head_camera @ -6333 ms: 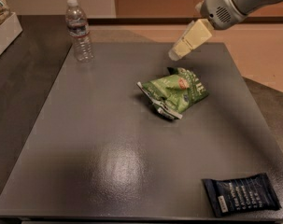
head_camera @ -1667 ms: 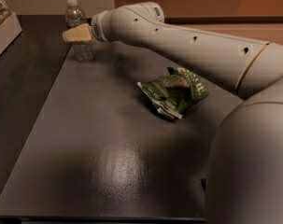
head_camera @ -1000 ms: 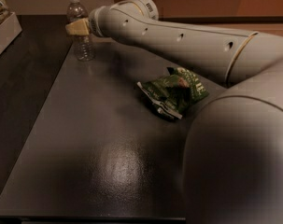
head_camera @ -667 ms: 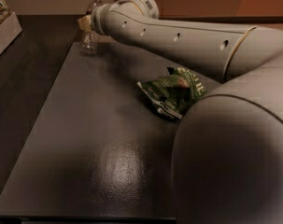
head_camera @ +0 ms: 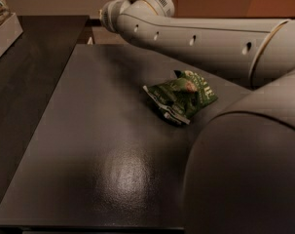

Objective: Move water bottle near rxbar blueberry

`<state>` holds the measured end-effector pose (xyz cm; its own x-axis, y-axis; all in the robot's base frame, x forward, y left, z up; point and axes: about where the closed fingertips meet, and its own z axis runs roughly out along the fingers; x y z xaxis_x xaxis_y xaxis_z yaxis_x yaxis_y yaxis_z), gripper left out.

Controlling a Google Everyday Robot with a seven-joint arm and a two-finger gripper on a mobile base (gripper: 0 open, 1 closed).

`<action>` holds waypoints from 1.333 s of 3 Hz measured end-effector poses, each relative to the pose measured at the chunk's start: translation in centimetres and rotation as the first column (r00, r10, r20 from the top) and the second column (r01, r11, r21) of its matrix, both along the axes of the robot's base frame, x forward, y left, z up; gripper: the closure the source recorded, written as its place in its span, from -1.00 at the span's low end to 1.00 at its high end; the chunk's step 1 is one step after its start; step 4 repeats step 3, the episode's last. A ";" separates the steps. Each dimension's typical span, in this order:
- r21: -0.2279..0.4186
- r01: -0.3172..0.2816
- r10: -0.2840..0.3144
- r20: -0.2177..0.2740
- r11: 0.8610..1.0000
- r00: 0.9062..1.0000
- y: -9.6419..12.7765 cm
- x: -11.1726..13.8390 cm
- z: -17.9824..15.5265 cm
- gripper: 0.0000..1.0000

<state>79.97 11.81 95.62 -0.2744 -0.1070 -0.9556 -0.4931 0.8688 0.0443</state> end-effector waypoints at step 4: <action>0.007 0.006 -0.006 0.018 1.000 1.000 -0.7 -1.2 1.2 -0.20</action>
Offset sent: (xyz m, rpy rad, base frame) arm -0.0087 -0.0065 0.0077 0.0037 -0.0130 -0.0060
